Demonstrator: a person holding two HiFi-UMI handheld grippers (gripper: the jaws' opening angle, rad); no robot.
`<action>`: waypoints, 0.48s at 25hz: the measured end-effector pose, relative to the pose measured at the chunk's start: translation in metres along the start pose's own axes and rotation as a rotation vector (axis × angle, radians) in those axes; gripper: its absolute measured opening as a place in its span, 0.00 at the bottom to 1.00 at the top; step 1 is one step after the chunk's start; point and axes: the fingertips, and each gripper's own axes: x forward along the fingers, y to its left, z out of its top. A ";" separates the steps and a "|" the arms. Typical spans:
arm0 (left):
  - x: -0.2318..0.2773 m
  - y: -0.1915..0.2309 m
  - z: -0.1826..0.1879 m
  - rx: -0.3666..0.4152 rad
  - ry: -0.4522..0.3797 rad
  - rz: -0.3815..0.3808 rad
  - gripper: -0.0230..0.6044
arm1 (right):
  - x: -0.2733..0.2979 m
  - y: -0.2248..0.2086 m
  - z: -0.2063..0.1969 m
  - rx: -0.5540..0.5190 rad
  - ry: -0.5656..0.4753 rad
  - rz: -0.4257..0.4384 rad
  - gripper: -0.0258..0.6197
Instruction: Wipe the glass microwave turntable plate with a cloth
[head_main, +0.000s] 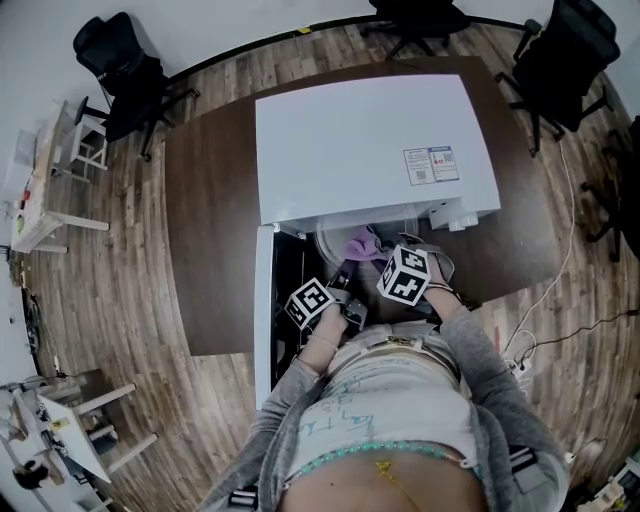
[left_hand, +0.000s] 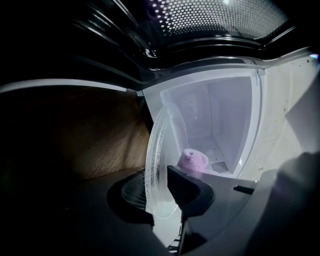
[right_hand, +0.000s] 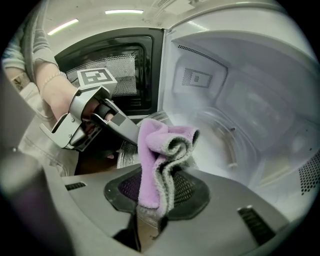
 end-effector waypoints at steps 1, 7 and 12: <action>0.000 0.000 0.000 0.000 0.000 0.001 0.18 | 0.002 0.001 0.002 -0.004 -0.002 0.004 0.22; 0.001 0.000 0.000 0.004 0.000 0.002 0.18 | 0.010 0.007 0.018 -0.057 -0.008 0.019 0.22; 0.002 0.002 0.001 0.010 0.001 0.009 0.19 | 0.015 0.006 0.023 -0.056 -0.004 0.028 0.22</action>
